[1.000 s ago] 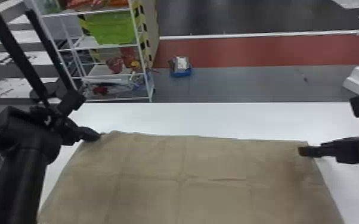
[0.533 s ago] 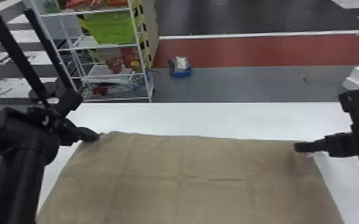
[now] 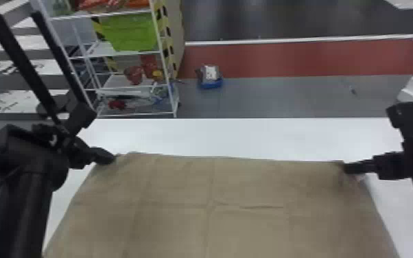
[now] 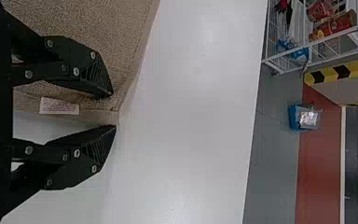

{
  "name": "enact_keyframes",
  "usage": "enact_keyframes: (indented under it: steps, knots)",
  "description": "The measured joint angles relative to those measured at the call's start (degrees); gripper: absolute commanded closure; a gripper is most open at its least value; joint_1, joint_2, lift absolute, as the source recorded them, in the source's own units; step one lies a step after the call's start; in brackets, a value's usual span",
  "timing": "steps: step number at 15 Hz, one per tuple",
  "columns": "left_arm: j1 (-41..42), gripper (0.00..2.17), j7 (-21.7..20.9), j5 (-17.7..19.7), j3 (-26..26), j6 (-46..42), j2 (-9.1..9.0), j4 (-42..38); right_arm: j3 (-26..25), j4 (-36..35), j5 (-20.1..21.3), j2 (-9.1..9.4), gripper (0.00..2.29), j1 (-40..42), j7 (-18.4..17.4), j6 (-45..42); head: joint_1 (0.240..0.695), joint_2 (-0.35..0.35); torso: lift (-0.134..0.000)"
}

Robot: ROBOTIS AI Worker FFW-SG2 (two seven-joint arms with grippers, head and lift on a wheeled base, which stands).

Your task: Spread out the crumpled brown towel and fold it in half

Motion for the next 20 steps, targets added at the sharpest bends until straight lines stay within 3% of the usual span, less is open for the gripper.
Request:
enact_keyframes:
  steps: [7,14,20]
  knots:
    - [1.53,1.46,-0.69,1.01,1.97,-0.95,-0.09,-1.89,-0.51,-1.87,-0.01,-0.11,1.43,1.78,0.93,-0.98,0.695,0.129,-0.124]
    - [8.13,1.46,-2.8,8.64,9.57,-4.21,-0.07,-11.35,-2.41,-17.57,-0.92,-2.18,1.43,11.68,6.44,-2.72,0.695,0.168,-0.124]
    - [12.09,1.46,-3.34,13.7,14.68,-10.18,-0.08,-14.08,-3.62,-29.47,-1.27,-4.61,1.43,18.47,11.45,-2.74,0.695,0.2,-0.124]
